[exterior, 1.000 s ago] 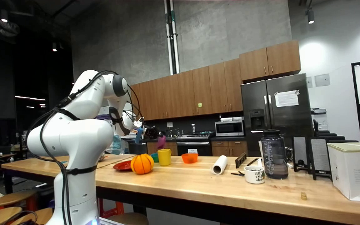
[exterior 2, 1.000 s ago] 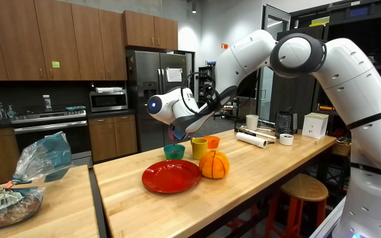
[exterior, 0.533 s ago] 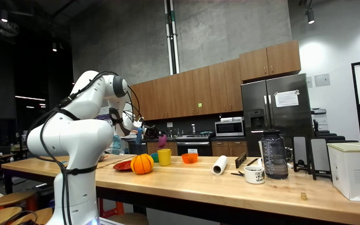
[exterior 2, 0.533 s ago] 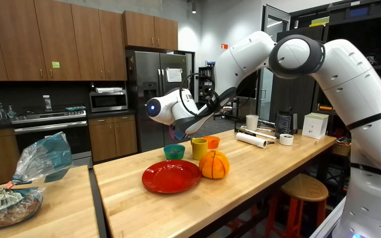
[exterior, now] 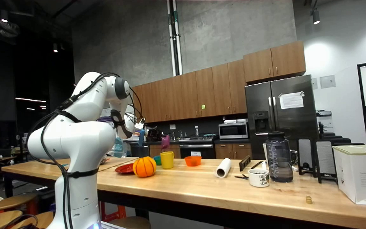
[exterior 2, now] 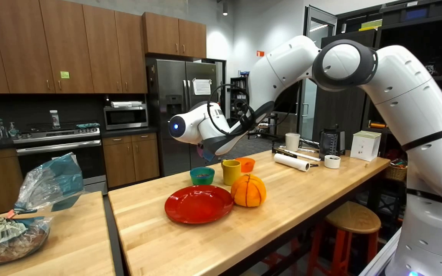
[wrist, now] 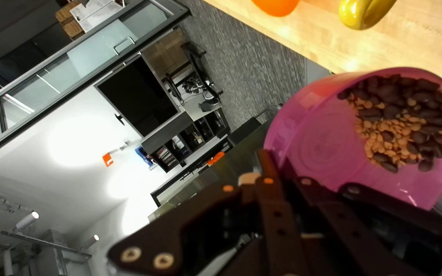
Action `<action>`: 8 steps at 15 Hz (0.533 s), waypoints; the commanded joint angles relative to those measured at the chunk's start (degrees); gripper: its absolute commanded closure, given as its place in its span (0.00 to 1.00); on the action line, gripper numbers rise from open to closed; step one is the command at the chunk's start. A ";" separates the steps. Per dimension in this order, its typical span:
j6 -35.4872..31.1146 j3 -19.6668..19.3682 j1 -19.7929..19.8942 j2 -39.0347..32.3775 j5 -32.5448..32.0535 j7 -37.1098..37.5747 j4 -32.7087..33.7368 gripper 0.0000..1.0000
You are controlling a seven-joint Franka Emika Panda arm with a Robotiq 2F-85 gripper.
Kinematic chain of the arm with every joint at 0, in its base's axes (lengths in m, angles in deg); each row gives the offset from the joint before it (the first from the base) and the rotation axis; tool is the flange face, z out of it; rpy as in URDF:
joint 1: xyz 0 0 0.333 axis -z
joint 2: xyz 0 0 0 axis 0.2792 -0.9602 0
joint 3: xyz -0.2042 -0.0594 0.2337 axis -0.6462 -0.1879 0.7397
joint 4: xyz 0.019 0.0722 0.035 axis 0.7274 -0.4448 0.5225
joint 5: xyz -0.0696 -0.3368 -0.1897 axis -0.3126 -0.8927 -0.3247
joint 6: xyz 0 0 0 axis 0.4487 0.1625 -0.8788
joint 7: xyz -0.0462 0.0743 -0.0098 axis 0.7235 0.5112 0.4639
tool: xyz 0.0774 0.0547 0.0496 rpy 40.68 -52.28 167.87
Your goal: Pour the contents in the purple bowl into the blue bowl.
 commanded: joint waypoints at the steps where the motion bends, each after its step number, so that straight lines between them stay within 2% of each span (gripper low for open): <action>1: 1.95 1.38 0.93 -0.62 -2.42 0.32 1.10 0.99; 8: 3.35 1.78 1.04 -0.86 -5.15 0.00 1.15 0.99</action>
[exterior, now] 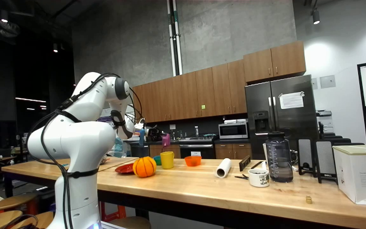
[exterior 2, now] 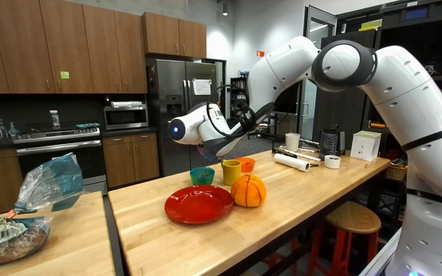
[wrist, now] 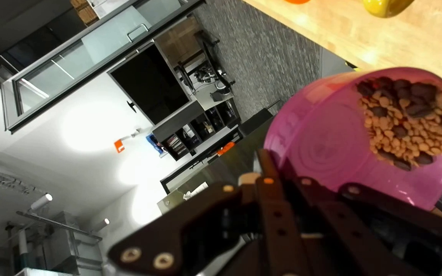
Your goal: Pour the contents in the purple bowl into the blue bowl.
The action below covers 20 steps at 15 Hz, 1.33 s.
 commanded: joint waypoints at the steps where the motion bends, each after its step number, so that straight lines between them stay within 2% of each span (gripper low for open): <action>1: 1.62 1.41 1.06 -0.57 -2.29 -0.06 1.11 0.99; 20: 3.83 2.03 1.21 -0.80 -5.42 -0.04 1.18 0.99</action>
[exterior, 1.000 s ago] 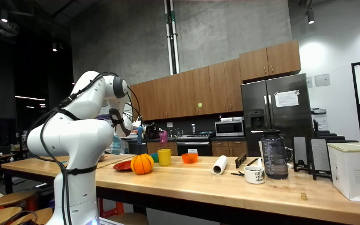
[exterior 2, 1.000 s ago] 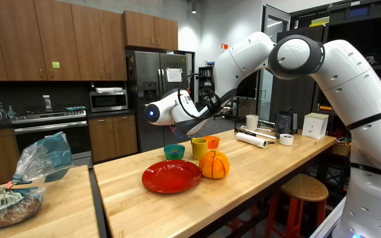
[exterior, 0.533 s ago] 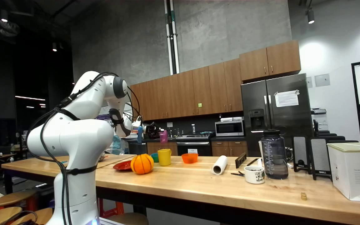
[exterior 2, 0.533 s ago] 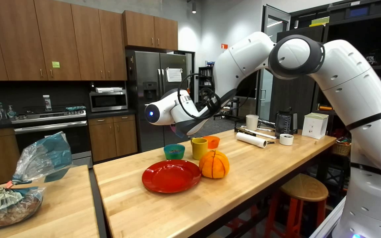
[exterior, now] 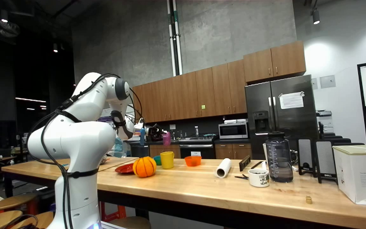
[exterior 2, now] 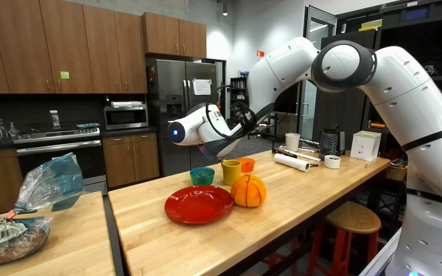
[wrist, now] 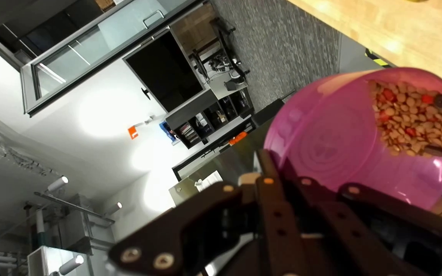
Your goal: Pour the contents in the purple bowl into the blue bowl.
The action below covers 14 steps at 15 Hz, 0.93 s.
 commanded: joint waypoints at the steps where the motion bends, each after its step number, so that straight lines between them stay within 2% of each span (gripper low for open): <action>1: 1.61 1.22 0.93 -0.55 -2.26 0.10 1.09 0.99; 14: 3.52 1.79 1.08 -0.63 -3.82 -0.25 1.08 0.99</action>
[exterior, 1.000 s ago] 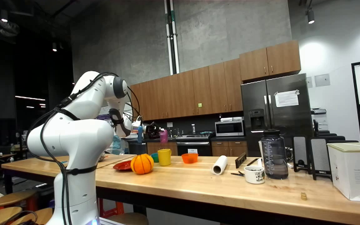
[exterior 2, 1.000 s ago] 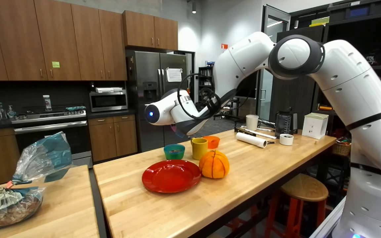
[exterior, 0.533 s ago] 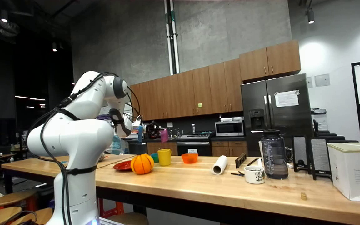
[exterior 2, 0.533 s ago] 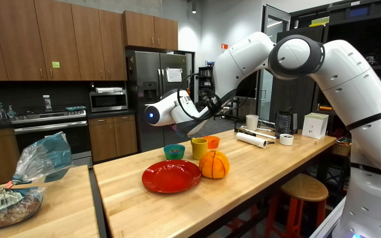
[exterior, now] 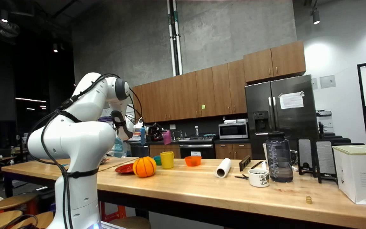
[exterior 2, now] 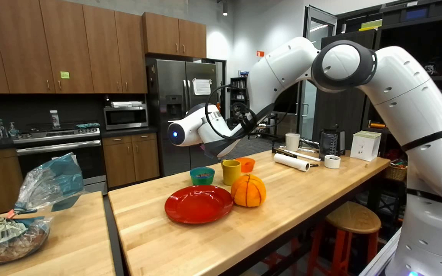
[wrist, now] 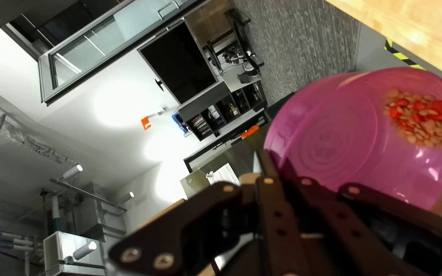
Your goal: Pour the contents in the purple bowl into the blue bowl.
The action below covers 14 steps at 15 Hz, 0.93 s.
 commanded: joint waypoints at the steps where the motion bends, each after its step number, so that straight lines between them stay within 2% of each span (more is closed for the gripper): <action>1: 1.35 1.30 1.06 -0.59 -1.51 -0.22 1.11 0.99; 14: 2.62 1.40 0.98 -0.72 -3.12 0.44 1.20 0.99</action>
